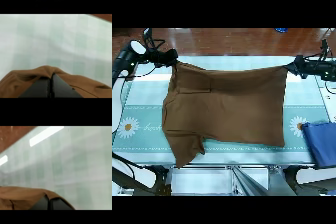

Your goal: Fold the shirts.

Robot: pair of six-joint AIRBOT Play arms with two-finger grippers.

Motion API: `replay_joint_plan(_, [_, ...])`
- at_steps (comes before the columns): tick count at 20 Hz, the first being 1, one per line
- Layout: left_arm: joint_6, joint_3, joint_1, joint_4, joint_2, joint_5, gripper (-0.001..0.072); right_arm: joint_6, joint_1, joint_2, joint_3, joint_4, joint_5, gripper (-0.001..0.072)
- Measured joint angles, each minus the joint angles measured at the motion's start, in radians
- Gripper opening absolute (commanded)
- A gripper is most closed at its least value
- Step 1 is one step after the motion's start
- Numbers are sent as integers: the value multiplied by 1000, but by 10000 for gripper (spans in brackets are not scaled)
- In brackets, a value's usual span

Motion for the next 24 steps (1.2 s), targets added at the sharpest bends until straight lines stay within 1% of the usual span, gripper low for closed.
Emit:
replay_joint_plan(1, [-3,18,-4,-3,-24,13,211,-3,0,-43,37,30,-5,363])
replay_joint_plan(2, [-6,30,-6,-4,-40,18,518,-3,0,-78,67,58,-13,411])
replay_joint_plan(4, [-13,63,-2,-8,-58,11,509,-1,-8,-116,116,104,-14,411])
replay_joint_plan(6, [-11,126,27,-2,-63,-51,509,2,-42,-124,161,129,21,408])
replay_joint_plan(8, [-5,212,87,20,-55,-194,509,13,-102,-105,196,140,94,408])
replay_joint_plan(9, [11,239,120,28,-42,-280,509,12,-141,-87,208,135,158,407])
replay_joint_plan(11, [47,243,188,39,9,-442,509,8,-210,-35,209,58,305,408])
replay_joint_plan(12, [56,211,219,43,47,-497,509,7,-237,3,183,-10,365,408])
replay_joint_plan(14, [75,58,266,49,157,-574,509,13,-275,102,62,-130,414,408])
replay_joint_plan(17, [125,-284,302,62,332,-618,509,18,-298,278,-239,-223,368,407])
replay_joint_plan(20, [153,-620,346,73,477,-616,509,4,-303,459,-557,-253,282,408])
replay_joint_plan(22, [160,-782,400,79,546,-603,508,0,-304,557,-707,-253,232,408])
replay_joint_plan(24, [163,-892,462,56,588,-586,508,1,-304,627,-800,-250,200,408])
